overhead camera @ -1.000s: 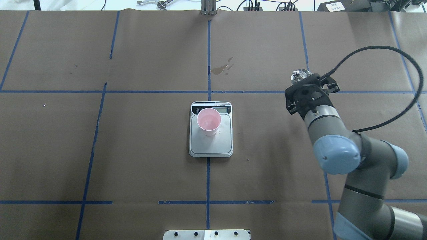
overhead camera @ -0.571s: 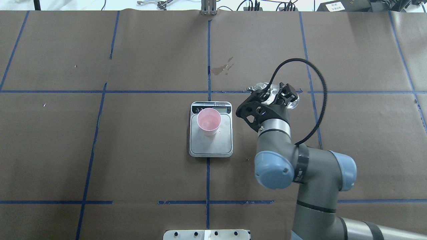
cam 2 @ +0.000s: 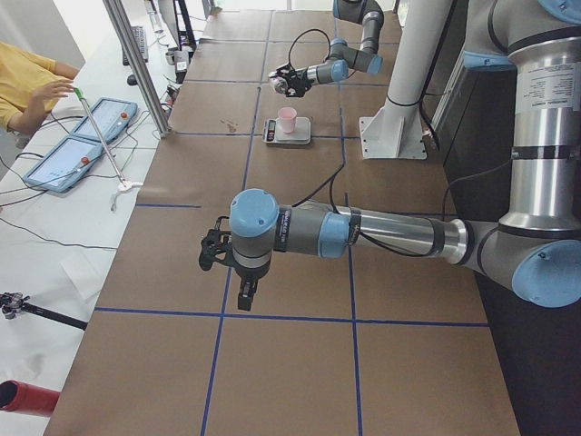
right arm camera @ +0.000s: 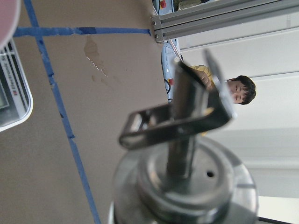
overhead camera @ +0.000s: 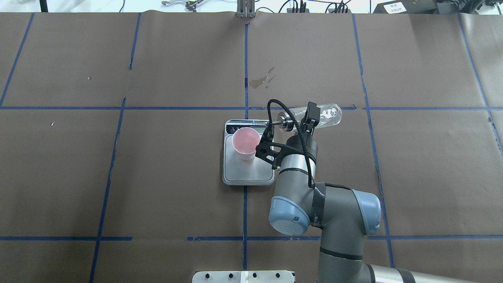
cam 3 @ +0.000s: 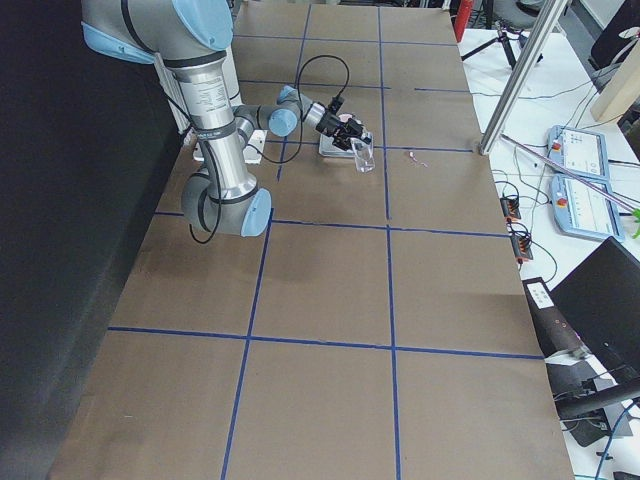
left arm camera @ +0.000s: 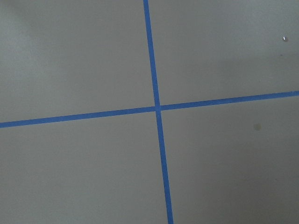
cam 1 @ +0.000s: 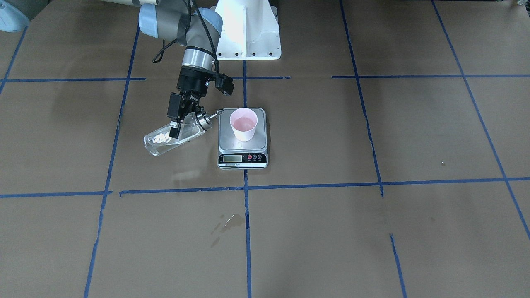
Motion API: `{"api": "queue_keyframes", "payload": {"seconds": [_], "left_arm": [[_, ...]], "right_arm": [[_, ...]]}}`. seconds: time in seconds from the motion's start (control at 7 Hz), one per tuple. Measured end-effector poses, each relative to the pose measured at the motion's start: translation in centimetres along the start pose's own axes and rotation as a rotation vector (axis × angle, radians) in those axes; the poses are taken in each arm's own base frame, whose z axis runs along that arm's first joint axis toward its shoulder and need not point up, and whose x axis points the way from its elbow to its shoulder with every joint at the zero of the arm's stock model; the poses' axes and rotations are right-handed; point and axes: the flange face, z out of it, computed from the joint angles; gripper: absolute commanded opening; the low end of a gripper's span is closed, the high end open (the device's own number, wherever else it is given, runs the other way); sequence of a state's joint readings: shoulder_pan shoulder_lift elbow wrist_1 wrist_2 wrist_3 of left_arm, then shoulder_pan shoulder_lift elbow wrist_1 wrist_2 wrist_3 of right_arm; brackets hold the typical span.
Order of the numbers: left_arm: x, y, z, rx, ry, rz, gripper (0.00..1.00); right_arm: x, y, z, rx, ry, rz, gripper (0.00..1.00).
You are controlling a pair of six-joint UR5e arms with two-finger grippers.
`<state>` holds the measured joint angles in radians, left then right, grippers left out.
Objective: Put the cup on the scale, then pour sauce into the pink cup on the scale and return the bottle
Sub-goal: 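Tilt the bottle spout down over the pink cup to pour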
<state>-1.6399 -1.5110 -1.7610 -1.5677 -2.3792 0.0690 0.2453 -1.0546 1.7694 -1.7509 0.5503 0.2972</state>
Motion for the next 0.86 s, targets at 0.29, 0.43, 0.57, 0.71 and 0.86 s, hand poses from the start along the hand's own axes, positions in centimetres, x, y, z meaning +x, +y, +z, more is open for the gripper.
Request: {"api": "queue_keyframes", "payload": {"seconds": [0.29,0.43,0.57,0.71,0.86], "left_arm": [[0.0,0.0,0.0,-0.001,0.000,-0.001,1.00],[0.0,0.0,0.0,-0.001,0.000,-0.001,1.00],[0.0,0.0,0.0,0.000,0.000,0.000,1.00],[0.0,0.0,0.0,-0.001,0.000,-0.001,1.00],[0.0,0.0,0.0,-0.001,0.000,-0.001,1.00]], "right_arm": [[0.0,-0.1,-0.1,-0.013,0.067,-0.130,0.00],[0.0,-0.2,-0.4,-0.006,0.101,-0.175,0.00],[-0.1,-0.3,-0.7,0.004,0.129,-0.208,0.00],[-0.3,-0.3,-1.1,0.013,0.153,-0.243,0.00],[-0.4,-0.4,-1.4,0.021,0.176,-0.278,0.00]]}}
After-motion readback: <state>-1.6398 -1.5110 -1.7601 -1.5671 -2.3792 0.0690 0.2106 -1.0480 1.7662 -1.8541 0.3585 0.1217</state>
